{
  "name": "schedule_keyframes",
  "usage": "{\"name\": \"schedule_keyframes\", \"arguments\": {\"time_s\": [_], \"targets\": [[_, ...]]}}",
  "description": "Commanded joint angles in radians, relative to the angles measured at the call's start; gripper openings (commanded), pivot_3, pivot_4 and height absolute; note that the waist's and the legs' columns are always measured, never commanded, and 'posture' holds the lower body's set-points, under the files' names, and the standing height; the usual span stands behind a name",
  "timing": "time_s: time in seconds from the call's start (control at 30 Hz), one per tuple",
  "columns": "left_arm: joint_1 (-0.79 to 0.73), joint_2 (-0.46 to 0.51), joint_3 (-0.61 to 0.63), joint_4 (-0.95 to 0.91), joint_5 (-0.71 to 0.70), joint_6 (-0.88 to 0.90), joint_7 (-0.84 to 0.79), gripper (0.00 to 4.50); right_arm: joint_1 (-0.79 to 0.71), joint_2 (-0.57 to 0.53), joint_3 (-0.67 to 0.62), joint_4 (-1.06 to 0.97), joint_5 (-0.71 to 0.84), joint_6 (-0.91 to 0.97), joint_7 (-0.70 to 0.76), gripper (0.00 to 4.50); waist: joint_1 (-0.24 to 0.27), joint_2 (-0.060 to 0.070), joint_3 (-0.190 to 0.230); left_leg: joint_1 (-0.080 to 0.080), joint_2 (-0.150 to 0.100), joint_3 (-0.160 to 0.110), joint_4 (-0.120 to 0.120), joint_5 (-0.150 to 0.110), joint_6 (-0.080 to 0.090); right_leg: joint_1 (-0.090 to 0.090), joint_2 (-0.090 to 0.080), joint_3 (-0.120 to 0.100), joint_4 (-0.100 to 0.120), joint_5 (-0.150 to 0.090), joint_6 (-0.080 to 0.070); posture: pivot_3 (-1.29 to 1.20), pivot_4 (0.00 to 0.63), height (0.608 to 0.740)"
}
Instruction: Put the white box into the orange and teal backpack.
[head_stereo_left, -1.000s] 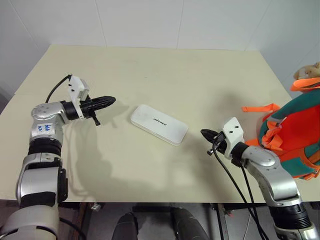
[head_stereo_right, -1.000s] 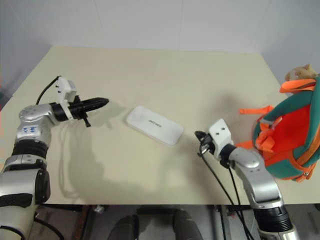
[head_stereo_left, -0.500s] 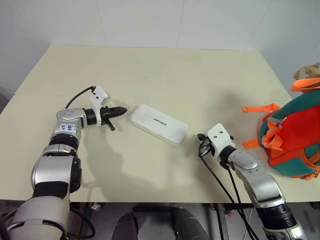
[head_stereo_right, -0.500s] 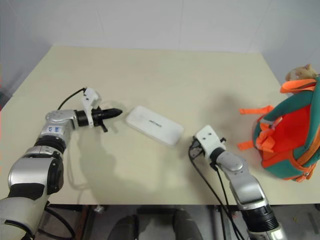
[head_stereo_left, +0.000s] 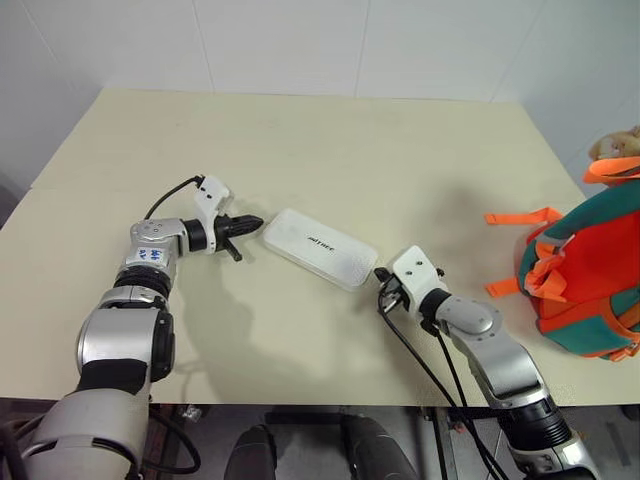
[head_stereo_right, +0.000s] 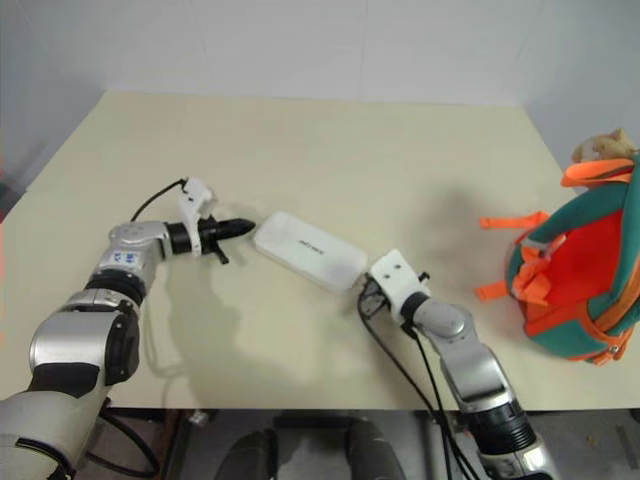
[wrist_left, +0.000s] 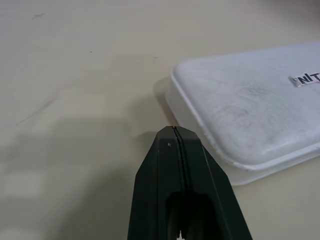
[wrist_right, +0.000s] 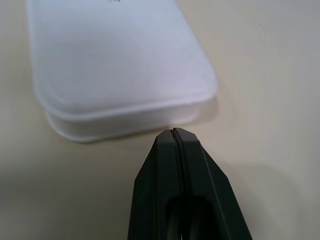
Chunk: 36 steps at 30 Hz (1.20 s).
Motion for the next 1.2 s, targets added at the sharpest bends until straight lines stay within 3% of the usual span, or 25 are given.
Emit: {"name": "schedule_keyframes", "arguments": {"time_s": [0.03,0.3,0.7,0.83,1.2], "targets": [[-0.031,-0.009,0.0,-0.003,0.015,0.006,-0.015,0.0,-0.018,-0.001,0.0,-0.042,0.01,-0.002,0.028,0.02,0.0,0.0,0.0,0.0,0.0,0.0,0.0,0.0,0.0,0.0,0.0,0.0,0.0,0.0,0.0,0.0,0.15,0.74],[-0.011,-0.038,-0.014,-0.007,0.027,0.01,-0.069,0.0,-0.035,-0.005,0.0,-0.057,0.011,0.005,0.062,0.02,-0.001,0.0,0.0,0.0,0.0,0.0,0.0,0.0,0.0,0.0,0.0,0.0,0.0,0.0,0.0,0.0,0.15,0.74],[0.028,-0.025,-0.046,-0.077,0.022,0.048,-0.324,0.0,-0.024,-0.074,0.006,-0.143,0.07,0.051,0.2,0.02,-0.001,0.0,0.0,0.0,0.0,0.0,-0.001,0.0,0.0,0.0,0.0,0.0,0.0,0.0,0.0,0.0,0.15,0.74],[0.06,-0.017,-0.077,-0.159,0.016,0.09,-0.432,0.0,-0.024,-0.114,-0.002,-0.169,0.098,0.056,0.269,0.02,-0.001,0.0,0.0,0.0,0.0,0.0,-0.001,0.0,0.0,0.0,0.0,0.0,0.0,0.0,0.0,0.0,0.15,0.74],[0.23,0.009,-0.146,-0.518,-0.017,0.303,-0.522,0.0,-0.031,-0.161,-0.016,-0.187,0.127,0.063,0.369,0.02,-0.003,0.0,0.0,0.0,0.0,-0.001,-0.001,0.0,0.0,0.0,0.0,0.0,0.0,0.0,-0.001,0.0,0.15,0.74]]}}
